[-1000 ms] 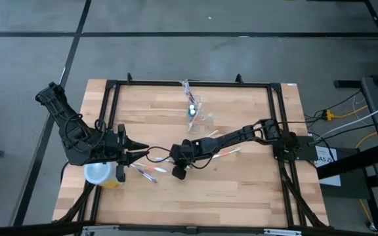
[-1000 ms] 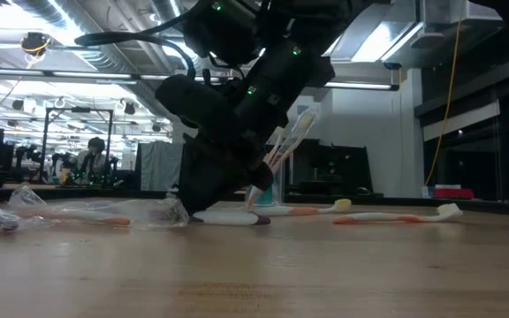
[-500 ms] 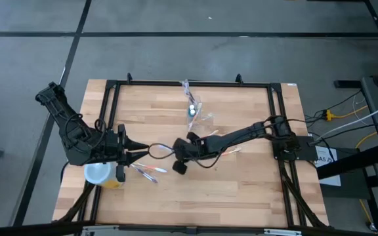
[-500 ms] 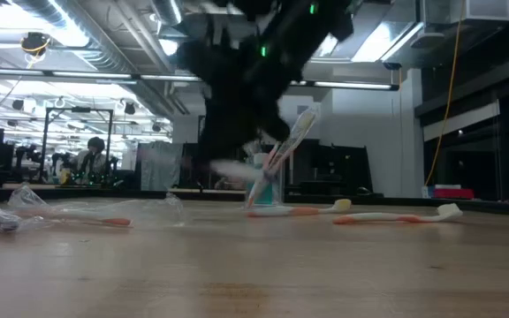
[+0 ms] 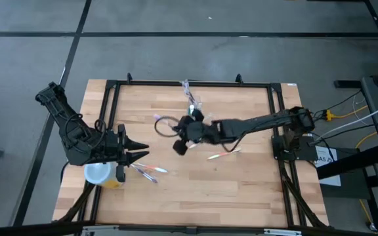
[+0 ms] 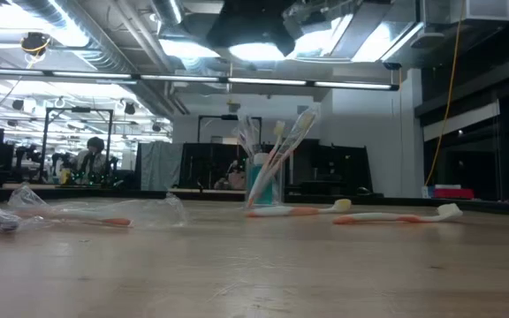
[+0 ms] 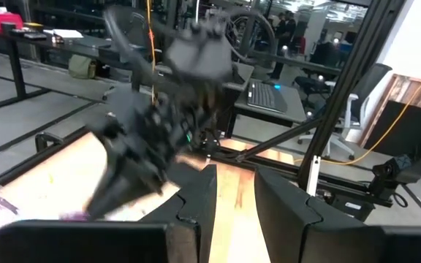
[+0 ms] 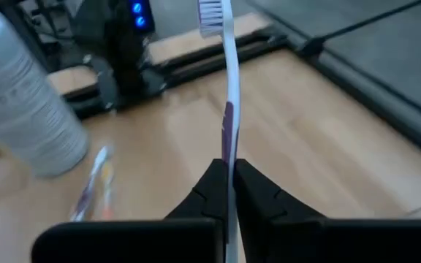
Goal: Pick & Place toothbrushing station
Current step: Put the purple toothbrush into the transparent organizer
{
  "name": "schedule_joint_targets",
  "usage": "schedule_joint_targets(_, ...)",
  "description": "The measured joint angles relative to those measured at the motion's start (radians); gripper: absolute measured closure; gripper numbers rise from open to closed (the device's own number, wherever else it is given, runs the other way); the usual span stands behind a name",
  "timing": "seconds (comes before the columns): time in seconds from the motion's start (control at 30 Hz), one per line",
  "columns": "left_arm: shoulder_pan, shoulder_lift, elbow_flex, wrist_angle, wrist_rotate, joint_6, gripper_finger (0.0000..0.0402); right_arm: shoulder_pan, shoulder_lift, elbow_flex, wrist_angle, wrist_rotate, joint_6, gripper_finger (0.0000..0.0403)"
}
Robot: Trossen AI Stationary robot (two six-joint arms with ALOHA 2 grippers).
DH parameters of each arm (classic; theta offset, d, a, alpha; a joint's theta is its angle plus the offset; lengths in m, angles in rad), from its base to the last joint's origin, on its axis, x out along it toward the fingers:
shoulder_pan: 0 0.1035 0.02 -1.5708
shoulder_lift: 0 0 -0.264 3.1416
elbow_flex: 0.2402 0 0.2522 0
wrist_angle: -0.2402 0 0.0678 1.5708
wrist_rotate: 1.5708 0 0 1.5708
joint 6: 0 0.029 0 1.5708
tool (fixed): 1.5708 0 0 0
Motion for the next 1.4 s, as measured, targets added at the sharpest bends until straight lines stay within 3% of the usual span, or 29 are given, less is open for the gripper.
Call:
schedule_joint_targets(0.13, -0.001, 0.0, 0.0, -0.001, 0.001, 0.002, 0.0313, -0.06, -0.052, -0.009, 0.011, -0.012, -0.062, 0.0391)
schedule_joint_targets(0.2, -0.005, 0.0, 0.0, -0.001, 0.006, 0.002, 0.0313, -0.092, -0.093, -0.043, 0.073, -0.068, -0.09, 0.0391)
schedule_joint_targets(0.37, -0.011, 0.0, 0.0, -0.006, 0.007, 0.01, 0.0313, -0.165, -0.227, -0.169, 0.286, -0.36, -0.171, 0.0391)
schedule_joint_targets(0.53, -0.005, 0.0, 0.0, -0.024, 0.006, 0.01, 0.0313, -0.266, -0.356, -0.276, 0.326, -0.606, -0.219, 0.0391)
schedule_joint_targets(0.77, 0.015, 0.0, 0.0, -0.035, 0.007, -0.005, 0.0313, -0.433, -0.442, -0.535, 0.87, -0.82, -0.127, 0.0391)
schedule_joint_targets(0.87, 0.026, 0.0, 0.0, -0.043, 0.008, -0.034, 0.0313, -0.494, -0.427, -0.636, 1.057, -0.833, -0.067, 0.0391)
schedule_joint_targets(1.1, 0.065, 0.0, 0.0, -0.055, 0.026, -0.08, 0.0313, -0.585, -0.361, -0.767, 1.248, -0.817, -0.059, 0.0391)
schedule_joint_targets(1.4, 0.126, 0.0, 0.0, -0.053, 0.103, -0.109, 0.0313, -0.714, -0.133, -0.82, 1.537, -0.778, 0.118, 0.0391)
